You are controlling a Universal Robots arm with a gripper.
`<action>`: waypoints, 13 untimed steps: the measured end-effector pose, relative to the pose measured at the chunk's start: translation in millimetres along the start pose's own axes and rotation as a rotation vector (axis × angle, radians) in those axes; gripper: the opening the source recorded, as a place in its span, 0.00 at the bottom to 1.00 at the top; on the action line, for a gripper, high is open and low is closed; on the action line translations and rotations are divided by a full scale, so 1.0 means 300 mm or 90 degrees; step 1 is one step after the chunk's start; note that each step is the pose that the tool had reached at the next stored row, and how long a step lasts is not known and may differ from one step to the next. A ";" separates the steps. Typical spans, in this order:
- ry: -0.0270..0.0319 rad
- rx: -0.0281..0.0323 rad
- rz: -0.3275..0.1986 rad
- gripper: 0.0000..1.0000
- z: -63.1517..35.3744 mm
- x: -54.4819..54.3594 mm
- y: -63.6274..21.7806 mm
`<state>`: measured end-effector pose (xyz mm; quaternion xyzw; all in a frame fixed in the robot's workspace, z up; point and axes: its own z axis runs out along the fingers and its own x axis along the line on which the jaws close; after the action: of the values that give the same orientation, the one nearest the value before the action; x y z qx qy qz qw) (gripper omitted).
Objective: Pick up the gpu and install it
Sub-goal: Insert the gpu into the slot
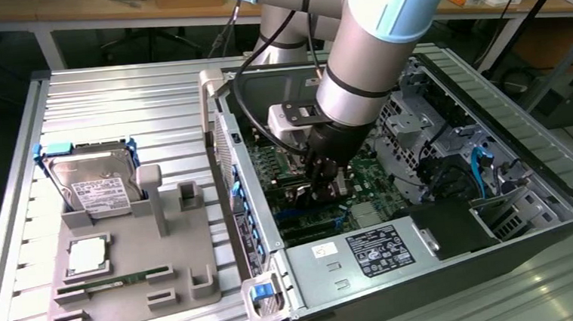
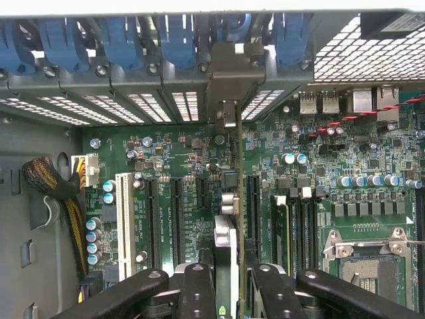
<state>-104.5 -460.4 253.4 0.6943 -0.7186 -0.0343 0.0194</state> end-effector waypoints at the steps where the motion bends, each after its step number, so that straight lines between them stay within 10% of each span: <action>1: 0.0002 -0.0001 0.000 0.27 0.002 0.000 0.000; 13: -0.0004 0.0002 0.003 0.27 0.011 0.003 -0.001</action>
<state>-104.5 -461.3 250.0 0.6926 -0.7203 -0.0344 0.0191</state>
